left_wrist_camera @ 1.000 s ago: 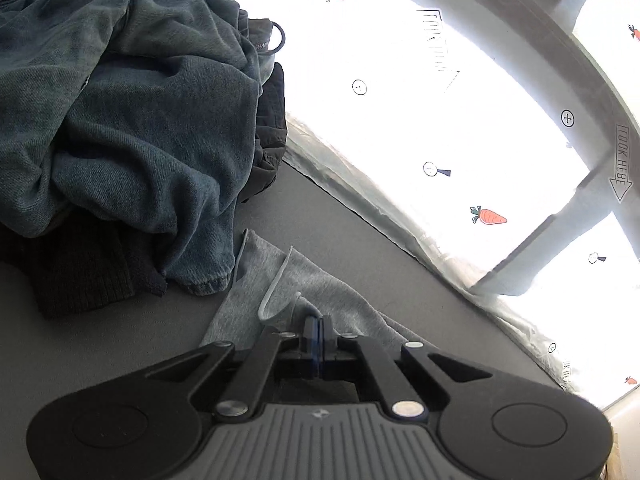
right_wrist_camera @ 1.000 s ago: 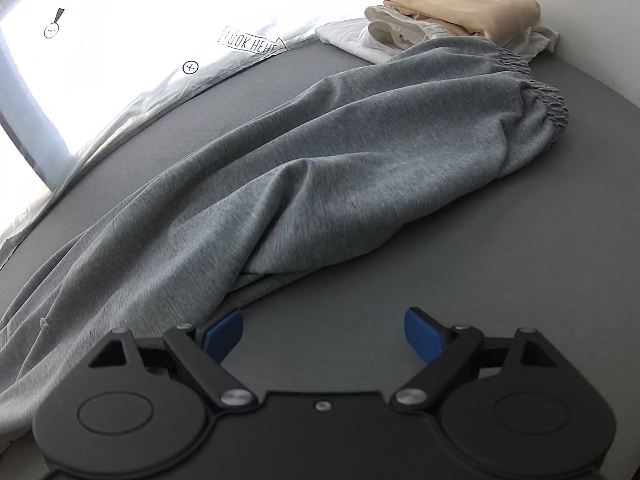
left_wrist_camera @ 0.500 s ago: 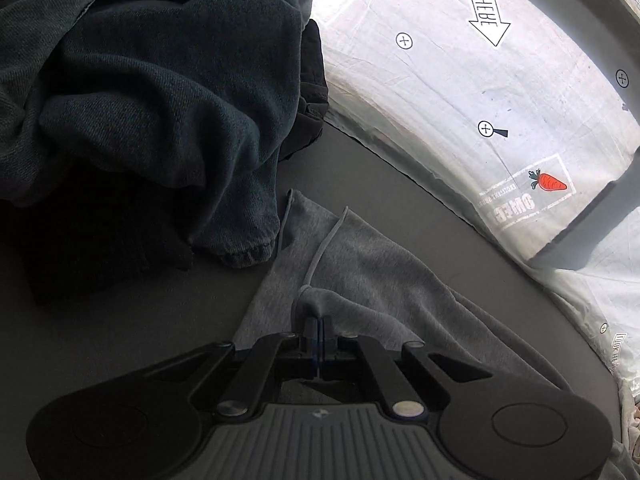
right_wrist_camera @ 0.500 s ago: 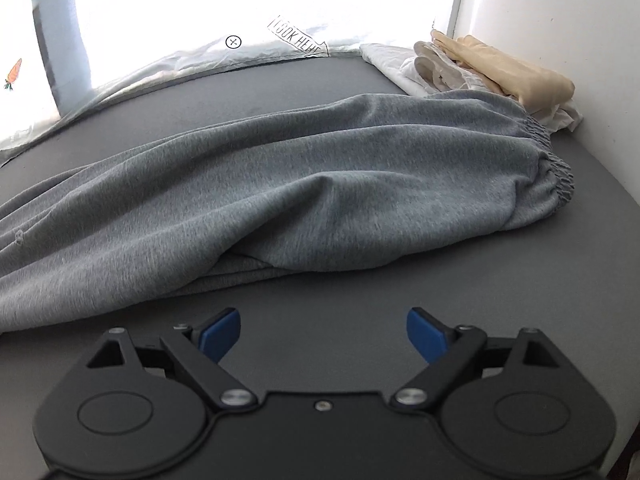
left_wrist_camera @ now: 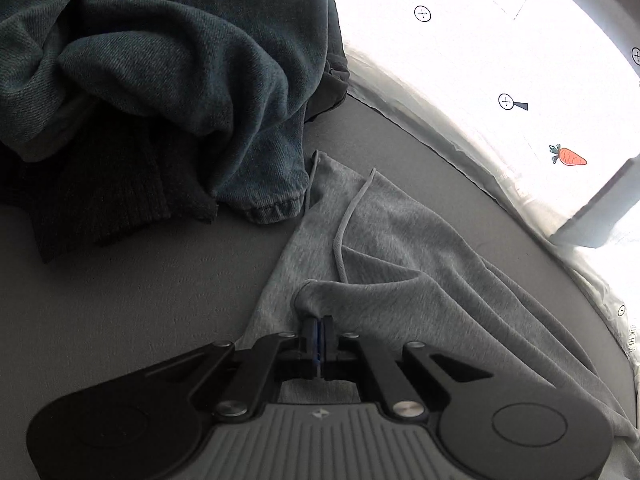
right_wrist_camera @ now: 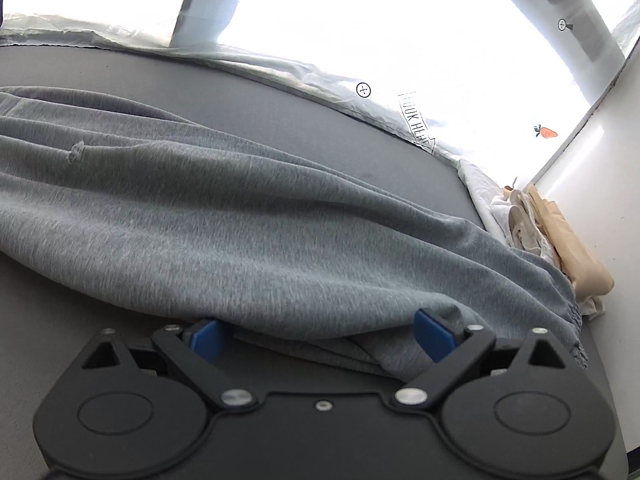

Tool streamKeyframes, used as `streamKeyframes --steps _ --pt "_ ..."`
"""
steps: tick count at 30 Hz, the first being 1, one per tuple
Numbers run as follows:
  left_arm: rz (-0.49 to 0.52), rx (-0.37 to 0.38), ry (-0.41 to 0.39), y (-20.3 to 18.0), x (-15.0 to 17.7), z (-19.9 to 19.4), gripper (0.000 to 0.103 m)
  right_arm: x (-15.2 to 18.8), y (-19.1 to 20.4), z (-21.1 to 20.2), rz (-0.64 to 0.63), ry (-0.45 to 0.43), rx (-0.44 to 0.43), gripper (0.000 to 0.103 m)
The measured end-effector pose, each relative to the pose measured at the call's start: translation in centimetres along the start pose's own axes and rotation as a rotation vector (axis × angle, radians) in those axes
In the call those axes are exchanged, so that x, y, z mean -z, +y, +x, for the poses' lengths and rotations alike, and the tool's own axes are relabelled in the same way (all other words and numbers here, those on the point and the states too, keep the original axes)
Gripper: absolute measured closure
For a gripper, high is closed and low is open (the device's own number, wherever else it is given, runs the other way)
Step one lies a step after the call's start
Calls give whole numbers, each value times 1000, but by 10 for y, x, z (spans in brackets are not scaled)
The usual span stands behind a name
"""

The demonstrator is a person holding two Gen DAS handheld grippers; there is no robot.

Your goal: Fold clothes

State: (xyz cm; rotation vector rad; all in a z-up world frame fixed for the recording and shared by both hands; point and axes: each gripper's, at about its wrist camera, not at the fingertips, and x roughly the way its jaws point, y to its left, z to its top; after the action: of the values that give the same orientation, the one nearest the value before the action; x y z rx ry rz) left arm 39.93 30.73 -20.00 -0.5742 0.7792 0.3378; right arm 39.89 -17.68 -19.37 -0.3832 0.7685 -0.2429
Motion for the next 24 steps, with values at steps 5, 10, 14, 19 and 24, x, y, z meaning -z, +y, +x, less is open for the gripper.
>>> streamKeyframes --steps 5,10,14,19,24 --pt "0 -5 2 -2 -4 3 102 -29 -29 -2 148 -52 -27 5" --pt "-6 -9 1 -4 -7 6 102 -39 -27 26 88 3 18 5" --pt "-10 -2 0 -2 -7 5 101 -35 -21 30 102 33 -13 5" --pt "-12 -8 -4 -3 -7 5 101 -24 -2 17 63 28 -63 5" --pt "-10 -14 -7 -4 -7 5 101 -17 -1 26 67 70 13 5"
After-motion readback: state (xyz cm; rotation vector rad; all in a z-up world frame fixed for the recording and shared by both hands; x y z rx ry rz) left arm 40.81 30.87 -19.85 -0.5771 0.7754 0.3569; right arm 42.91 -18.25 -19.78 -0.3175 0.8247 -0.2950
